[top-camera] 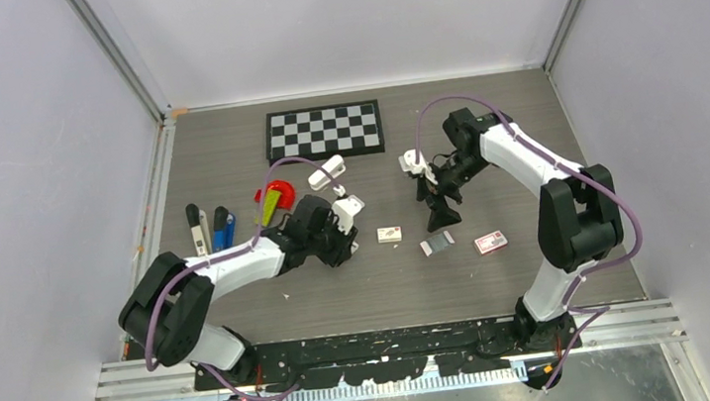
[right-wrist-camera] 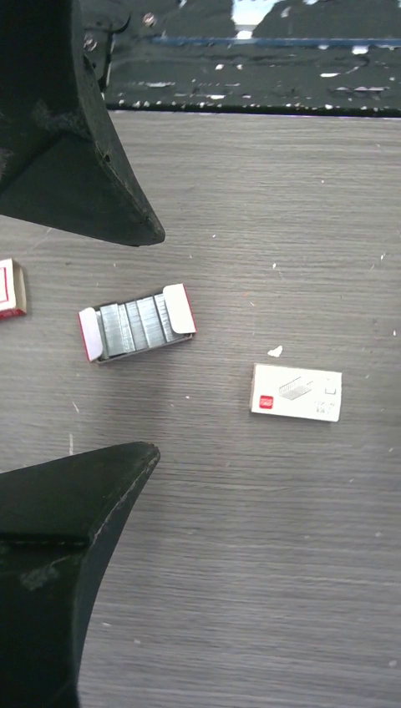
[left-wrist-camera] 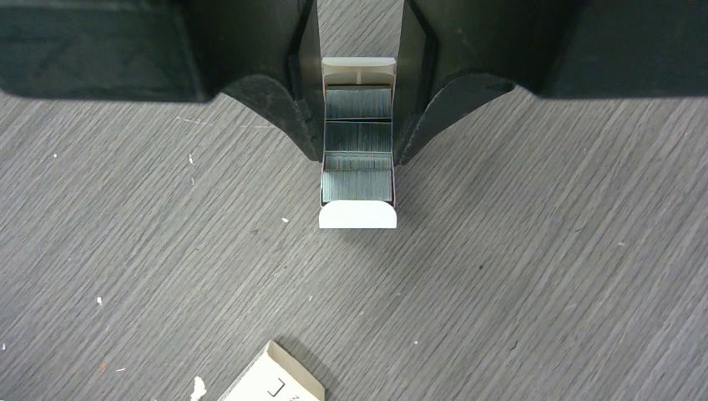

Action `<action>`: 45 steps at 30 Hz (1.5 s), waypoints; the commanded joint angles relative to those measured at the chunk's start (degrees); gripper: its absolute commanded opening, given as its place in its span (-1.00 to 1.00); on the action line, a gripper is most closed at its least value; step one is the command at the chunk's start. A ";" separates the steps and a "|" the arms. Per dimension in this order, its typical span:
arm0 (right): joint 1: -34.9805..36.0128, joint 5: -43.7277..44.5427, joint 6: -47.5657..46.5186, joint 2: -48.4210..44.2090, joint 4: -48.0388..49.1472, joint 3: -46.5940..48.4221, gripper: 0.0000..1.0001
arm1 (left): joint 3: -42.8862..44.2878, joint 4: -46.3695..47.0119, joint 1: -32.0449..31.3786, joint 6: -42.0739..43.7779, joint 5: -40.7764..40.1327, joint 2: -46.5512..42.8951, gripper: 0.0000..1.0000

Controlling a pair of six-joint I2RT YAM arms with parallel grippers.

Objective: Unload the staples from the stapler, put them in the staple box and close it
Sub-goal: Move the staple box to the center of the board.

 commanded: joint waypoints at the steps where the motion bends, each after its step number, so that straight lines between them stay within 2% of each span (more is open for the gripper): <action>1: 2.26 -1.84 -11.37 1.54 -2.58 2.08 0.83 | 0.79 5.77 -0.12 0.08 2.39 2.09 -0.27; 7: 5.07 0.06 -10.66 1.71 2.39 0.78 0.84 | 1.36 6.45 -0.12 -0.30 2.34 5.05 0.06; 11: 5.49 -1.30 -9.47 2.21 4.56 0.83 0.84 | 1.11 6.29 -0.12 -1.46 1.72 3.51 0.25; 16: 6.35 -0.57 -9.46 2.78 5.55 0.60 0.84 | -1.19 6.88 -0.12 -3.86 -0.33 -5.18 0.41; 19: 8.38 2.31 -7.85 3.03 7.71 0.12 0.83 | -3.58 6.56 -0.06 -6.33 -5.16 -13.00 0.52; 20: 9.31 3.63 -6.68 3.11 9.09 -0.20 0.82 | -4.63 6.17 0.01 -7.44 -7.04 -16.08 0.61; 22: 11.13 5.68 -4.49 3.45 11.43 -0.74 0.81 | -7.43 6.14 0.13 -11.04 -10.60 -22.46 0.95; 23: 11.77 6.47 -3.11 3.78 12.51 -0.80 0.80 | -9.16 6.45 0.18 -13.73 -12.47 -26.57 0.99; 27: 14.37 9.63 2.05 4.93 16.72 -1.14 0.74 | -14.88 5.34 0.57 -29.27 -13.57 -35.66 0.99; 30: 15.94 12.59 4.96 5.20 19.64 -2.03 0.71 | -17.25 0.54 0.67 -39.17 -15.65 -39.58 0.73; 32: 16.57 13.30 6.53 5.54 20.99 -2.20 0.71 | -18.20 -2.31 0.74 -44.43 -17.07 -41.33 0.63; 38: 16.84 14.11 8.42 5.30 22.27 -2.81 0.69 | -21.43 -3.19 0.72 -53.56 -18.64 -42.82 0.53; 45: 16.79 14.93 9.09 4.56 22.84 -3.77 0.69 | -24.57 2.92 0.72 -60.93 -19.21 -38.24 0.50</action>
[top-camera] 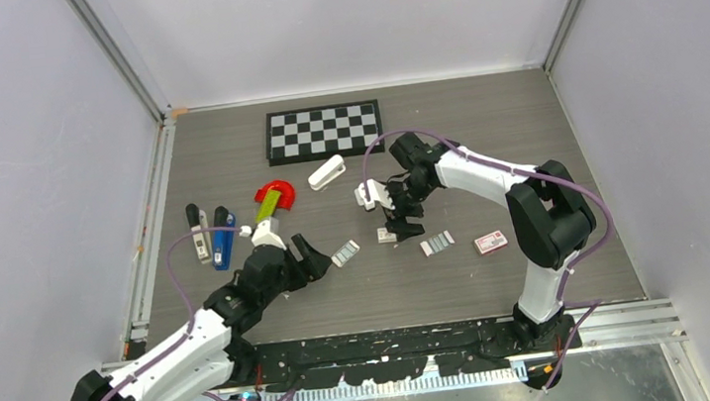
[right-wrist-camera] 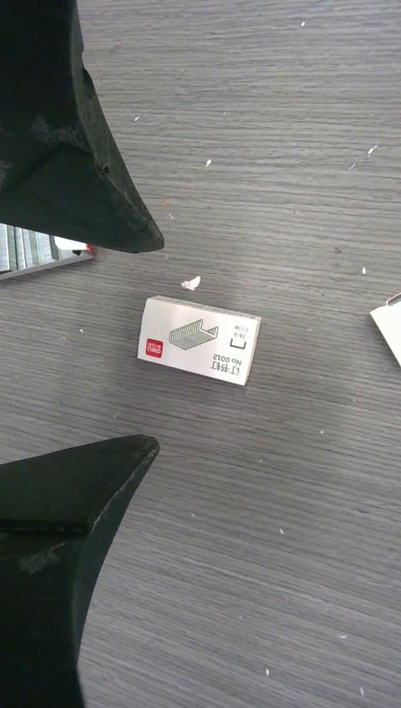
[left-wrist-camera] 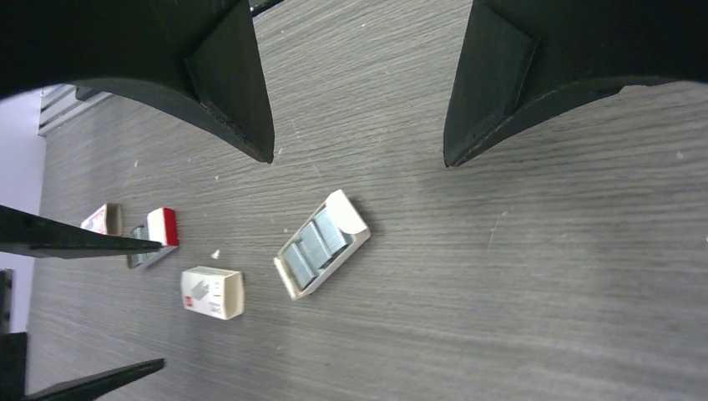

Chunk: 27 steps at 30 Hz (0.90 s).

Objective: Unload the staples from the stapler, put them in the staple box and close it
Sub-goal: Move the staple box to the center of the board.

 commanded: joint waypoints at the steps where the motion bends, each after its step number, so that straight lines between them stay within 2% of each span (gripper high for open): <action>1: 0.11 0.60 1.19 -1.12 1.30 -0.36 0.69 | -1.56 5.08 0.25 -6.81 -1.41 2.69 0.48; 7: 0.16 0.68 1.22 -1.04 1.10 -0.26 0.69 | -2.98 8.70 0.24 -8.08 -1.51 3.58 0.47; 14: 0.08 0.52 1.08 -0.69 0.73 -0.13 0.69 | -3.87 10.38 0.24 -5.17 -0.34 3.35 0.48; 23: 0.09 -0.03 1.04 -0.41 -0.49 0.53 0.69 | -3.55 14.48 0.26 5.38 5.83 4.11 0.55; 27: 0.08 -0.83 0.57 -0.26 -2.19 1.42 0.70 | -2.59 15.16 0.22 10.71 6.65 4.21 0.67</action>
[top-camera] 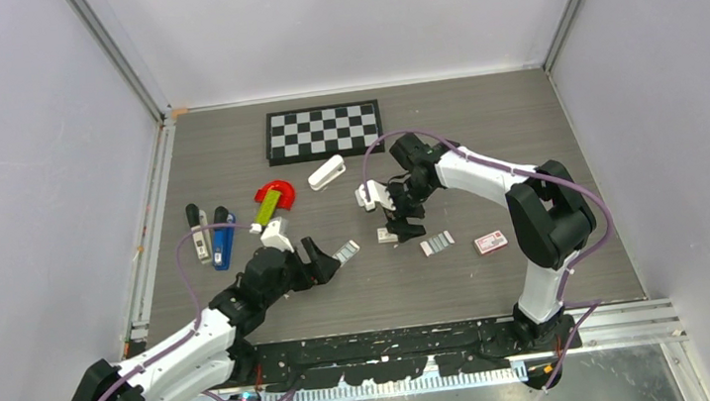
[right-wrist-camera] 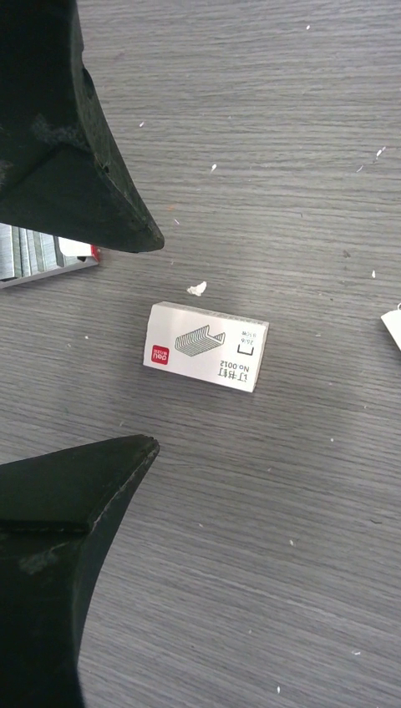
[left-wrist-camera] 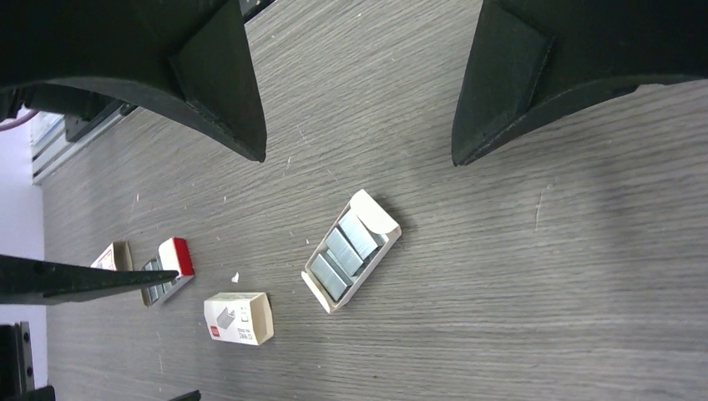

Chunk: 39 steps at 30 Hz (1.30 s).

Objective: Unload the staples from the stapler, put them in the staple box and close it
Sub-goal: Move the staple box to the center of the board, then close the staple box at the center of the board.

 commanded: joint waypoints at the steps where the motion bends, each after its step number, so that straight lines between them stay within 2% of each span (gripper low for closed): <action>1: 0.09 -1.91 -0.35 -0.22 -2.23 1.96 0.69 | 1.35 4.98 0.26 9.09 2.01 0.43 0.70; 10: -0.56 -3.50 -0.96 -0.05 -4.57 2.99 0.70 | 1.76 10.08 0.26 16.03 2.02 7.96 0.76; 14: -1.26 -4.78 -1.04 -0.03 -5.68 3.62 0.70 | -0.06 19.47 0.25 22.21 4.67 11.27 0.77; 17: -2.35 -6.61 -1.07 -0.01 -7.10 4.47 0.70 | -1.99 24.86 0.26 26.88 3.58 11.58 0.79; 24: -3.51 -7.94 -1.46 -0.45 -7.73 4.48 0.70 | 0.41 22.91 0.23 36.62 2.74 14.51 0.80; 27: -3.61 -8.36 -1.49 -0.56 -7.90 4.49 0.70 | 1.78 22.28 0.26 37.79 6.92 17.49 0.77; 34: -3.62 -8.75 -1.71 -0.43 -8.30 4.60 0.70 | 4.81 24.01 0.24 41.66 6.80 25.08 0.66; 39: -3.69 -8.93 -1.70 -0.65 -8.32 4.61 0.70 | 7.11 24.50 -0.23 43.89 9.89 29.87 0.55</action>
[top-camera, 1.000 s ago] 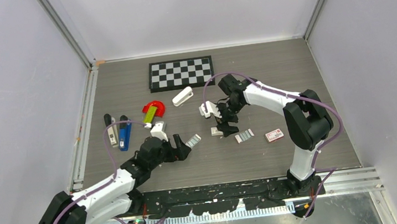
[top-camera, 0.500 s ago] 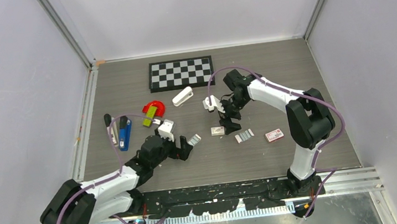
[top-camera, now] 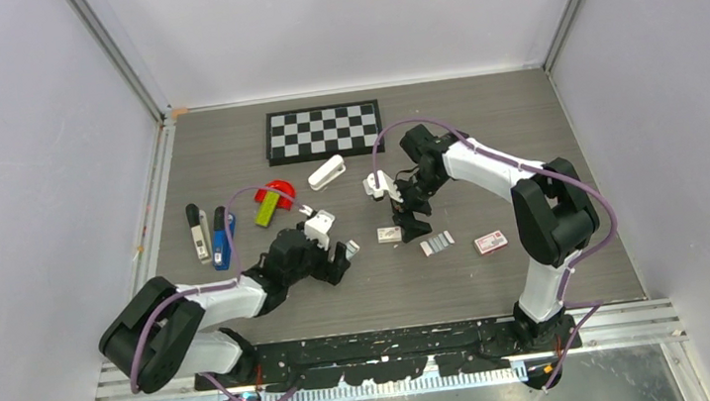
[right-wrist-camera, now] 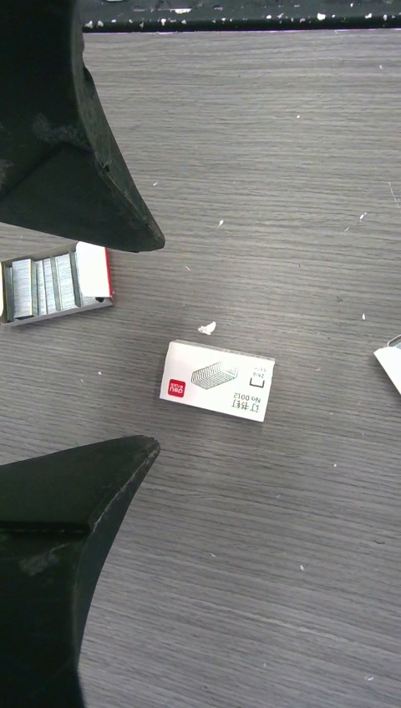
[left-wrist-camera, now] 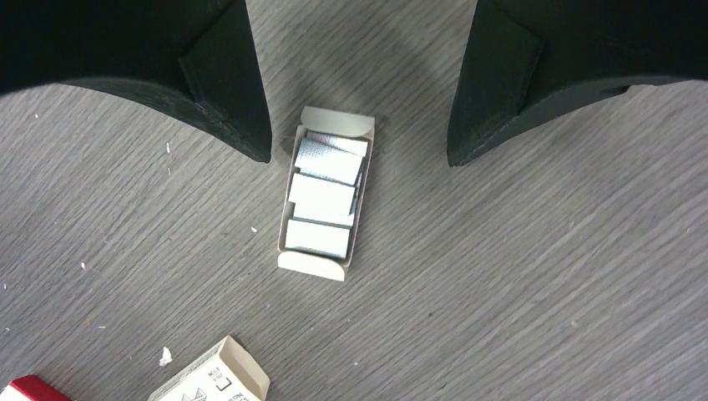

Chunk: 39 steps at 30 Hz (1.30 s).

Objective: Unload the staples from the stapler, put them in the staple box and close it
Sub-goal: Close the staple box at the center of the board.

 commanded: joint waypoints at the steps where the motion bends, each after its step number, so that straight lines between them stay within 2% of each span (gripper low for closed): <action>1: 0.00 -1.90 -1.15 -0.73 -0.74 2.07 0.70 | 2.88 3.05 -0.37 3.92 2.55 2.97 0.51; 7: -0.21 -2.00 -1.18 -0.54 -0.79 2.04 0.70 | 4.22 -0.17 -2.02 5.97 0.81 3.01 0.21; 14: -0.22 -1.94 -1.10 -0.36 -0.74 2.16 0.70 | 4.25 -2.85 -6.84 7.85 -6.12 1.72 0.10; 17: -0.19 -1.98 -1.15 -0.46 -0.76 2.05 0.70 | 4.82 -3.55 -7.12 8.17 -8.12 2.37 -0.03; 24: -0.03 -4.58 -5.09 -1.02 -0.21 -0.01 0.70 | 5.68 -3.68 -7.34 8.64 -9.50 3.92 -0.14; 34: 0.60 -4.43 -1.72 -0.98 10.36 -4.44 0.68 | 5.64 -0.46 -7.56 9.06 -8.30 6.44 -0.21; 39: 0.61 -4.66 2.99 -1.01 17.80 -8.24 0.59 | 4.52 2.12 -7.56 9.06 -7.50 6.60 -0.24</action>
